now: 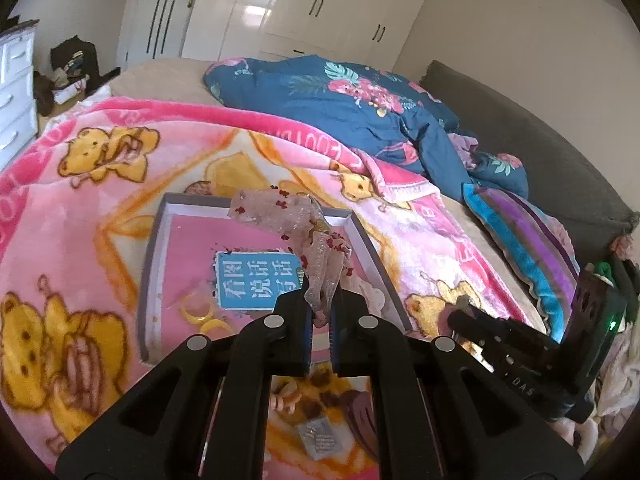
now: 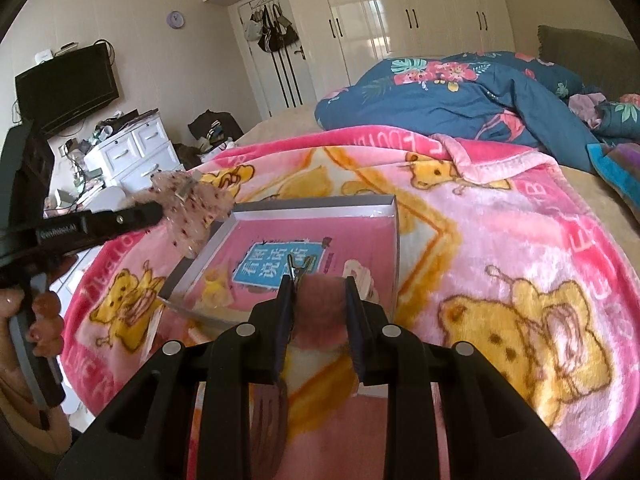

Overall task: Organize jewelry
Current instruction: 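Carry the scrunchie into the box with the left tool while the right carries the hairpin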

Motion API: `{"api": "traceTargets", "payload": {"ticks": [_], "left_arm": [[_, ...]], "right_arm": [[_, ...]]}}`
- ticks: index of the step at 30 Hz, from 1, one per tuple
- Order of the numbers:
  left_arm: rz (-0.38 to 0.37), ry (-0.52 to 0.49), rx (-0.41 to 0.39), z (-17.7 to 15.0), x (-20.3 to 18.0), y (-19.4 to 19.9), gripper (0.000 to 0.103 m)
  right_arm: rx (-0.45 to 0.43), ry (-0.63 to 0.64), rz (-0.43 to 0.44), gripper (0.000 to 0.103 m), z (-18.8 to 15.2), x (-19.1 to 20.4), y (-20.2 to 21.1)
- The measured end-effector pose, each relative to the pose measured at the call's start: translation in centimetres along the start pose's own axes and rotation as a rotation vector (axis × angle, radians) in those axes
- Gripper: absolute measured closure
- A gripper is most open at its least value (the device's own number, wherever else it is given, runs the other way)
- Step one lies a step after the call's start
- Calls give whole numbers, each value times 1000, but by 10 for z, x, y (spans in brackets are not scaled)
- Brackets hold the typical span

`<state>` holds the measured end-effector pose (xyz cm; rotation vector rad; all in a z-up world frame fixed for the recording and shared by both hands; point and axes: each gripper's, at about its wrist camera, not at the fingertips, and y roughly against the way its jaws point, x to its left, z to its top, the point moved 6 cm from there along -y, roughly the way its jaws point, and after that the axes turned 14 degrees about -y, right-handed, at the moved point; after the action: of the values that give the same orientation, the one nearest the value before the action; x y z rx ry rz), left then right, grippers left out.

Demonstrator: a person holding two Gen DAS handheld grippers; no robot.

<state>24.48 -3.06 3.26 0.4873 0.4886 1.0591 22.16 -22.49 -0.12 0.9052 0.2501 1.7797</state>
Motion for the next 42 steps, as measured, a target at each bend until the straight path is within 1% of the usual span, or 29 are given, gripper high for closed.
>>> {"api": "traceTargets", "payload": {"ticks": [4, 8, 11, 20, 22, 25, 28, 31, 34, 35, 36, 38, 42], "left_arm": [[-42, 30, 17, -4, 6, -16, 102], [-62, 51, 29, -9, 12, -28, 102], [-102, 82, 41, -14, 17, -39, 102], [-147, 84, 63, -25, 13, -61, 102], [-168, 86, 70, -27, 12, -67, 102], [-168, 85, 90, -32, 12, -75, 102], [-163, 104, 115, -39, 17, -84, 102], [-165, 123, 148, -45, 22, -91, 98], [-124, 133, 189, -51, 30, -94, 85], [-111, 142, 205, -52, 34, -94, 77], [-103, 149, 216, -53, 37, -93, 71], [-100, 151, 224, -53, 41, -89, 69], [-74, 166, 238, -52, 49, -77, 55]], "right_arm": [[1, -3, -9, 79, 5, -1, -10], [10, -6, -20, 79, 9, -3, -24], [21, -8, -27, 79, 10, -3, -34], [60, -19, -44, 79, 4, -4, -63], [70, -16, -50, 79, 2, -4, -69], [79, -17, -56, 79, 1, -5, -76], [89, -15, -61, 79, -1, -5, -82], [94, -2, -68, 79, -2, -3, -87], [101, 1, -66, 79, -3, 0, -91], [104, 3, -67, 79, -4, 1, -93], [107, 5, -66, 79, -4, 1, -94], [118, 11, -65, 79, -6, 4, -99], [148, 25, -69, 79, -13, 10, -111]]}}
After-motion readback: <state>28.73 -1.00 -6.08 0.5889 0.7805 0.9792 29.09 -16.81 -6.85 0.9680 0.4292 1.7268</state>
